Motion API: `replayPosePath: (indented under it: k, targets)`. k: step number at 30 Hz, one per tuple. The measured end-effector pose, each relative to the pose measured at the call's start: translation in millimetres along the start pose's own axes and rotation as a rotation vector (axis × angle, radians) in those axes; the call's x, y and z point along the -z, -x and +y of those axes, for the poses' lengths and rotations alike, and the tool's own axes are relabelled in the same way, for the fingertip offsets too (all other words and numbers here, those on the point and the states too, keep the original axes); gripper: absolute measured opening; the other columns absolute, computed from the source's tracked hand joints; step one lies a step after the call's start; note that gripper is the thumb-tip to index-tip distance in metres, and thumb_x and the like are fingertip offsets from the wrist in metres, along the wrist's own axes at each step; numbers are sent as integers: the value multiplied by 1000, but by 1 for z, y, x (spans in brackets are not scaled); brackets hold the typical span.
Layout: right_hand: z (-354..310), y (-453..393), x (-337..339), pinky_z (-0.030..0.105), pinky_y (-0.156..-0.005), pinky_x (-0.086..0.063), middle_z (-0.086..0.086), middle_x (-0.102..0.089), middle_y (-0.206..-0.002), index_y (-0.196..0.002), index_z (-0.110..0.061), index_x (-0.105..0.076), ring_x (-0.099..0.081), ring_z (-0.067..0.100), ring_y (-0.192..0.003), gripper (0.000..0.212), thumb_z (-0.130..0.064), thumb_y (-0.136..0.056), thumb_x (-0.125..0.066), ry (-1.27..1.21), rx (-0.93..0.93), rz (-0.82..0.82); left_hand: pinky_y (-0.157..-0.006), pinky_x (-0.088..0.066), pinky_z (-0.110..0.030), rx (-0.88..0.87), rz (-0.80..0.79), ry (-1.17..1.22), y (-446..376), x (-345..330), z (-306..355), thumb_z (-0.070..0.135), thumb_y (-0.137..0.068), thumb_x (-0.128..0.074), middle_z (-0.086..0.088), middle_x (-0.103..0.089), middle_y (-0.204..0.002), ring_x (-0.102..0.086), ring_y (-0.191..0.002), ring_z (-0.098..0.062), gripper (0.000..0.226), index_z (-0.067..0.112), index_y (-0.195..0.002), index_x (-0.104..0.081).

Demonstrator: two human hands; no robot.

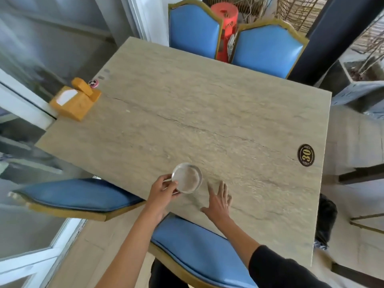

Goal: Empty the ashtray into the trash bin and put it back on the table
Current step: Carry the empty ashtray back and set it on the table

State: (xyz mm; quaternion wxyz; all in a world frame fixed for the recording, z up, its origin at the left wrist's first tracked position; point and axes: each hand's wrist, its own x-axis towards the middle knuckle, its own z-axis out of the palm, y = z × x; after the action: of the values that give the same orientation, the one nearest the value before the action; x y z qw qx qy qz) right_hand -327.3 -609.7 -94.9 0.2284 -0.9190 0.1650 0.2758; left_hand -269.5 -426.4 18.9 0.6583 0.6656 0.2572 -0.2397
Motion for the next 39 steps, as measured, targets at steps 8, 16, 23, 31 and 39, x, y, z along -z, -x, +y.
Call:
replayPosePath:
  k: [8,16,23,31,39]
  targets:
    - [-23,-9,-3,66,-122,-16,23,19,-168,-163,-31,-3,18,40,-156,110,-24,-86,-81,36,-128,13,-94,-61,-47,38,-53,-70,-101,7,24,3,-100,-60,-19,-60,-132,-67,-119,-37,37,1,-137,-56]
    - [-26,-16,-7,66,-121,-22,18,14,-170,-161,-38,-10,15,38,-157,112,-20,-81,-86,-4,-184,40,-92,-62,-47,36,-48,-155,-205,-3,49,0,-96,-59,-19,-61,-133,-65,-102,-28,39,0,-134,-59]
    - [-33,-16,-1,62,-120,-22,15,13,-171,-161,-41,-12,13,35,-158,114,-13,-79,-86,-22,-232,50,-91,-61,-43,38,-110,-193,-268,-25,75,0,-97,-57,-18,-59,-134,-64,-107,-30,40,0,-138,-58]
    - [-41,-25,1,70,-118,-20,12,15,-171,-160,-45,-11,15,34,-158,118,-20,-76,-89,-103,-284,61,-95,-61,-45,29,-114,-202,-302,-44,96,0,-99,-53,-14,-59,-121,-64,-108,-29,33,0,-131,-62]
    - [-44,-27,5,71,-118,-17,11,17,-171,-160,-48,-10,18,33,-157,120,-19,-74,-90,-137,-301,51,-88,-64,-38,36,-64,-225,-321,-64,108,1,-98,-52,-12,-63,-117,-71,-91,-30,31,0,-125,-67]
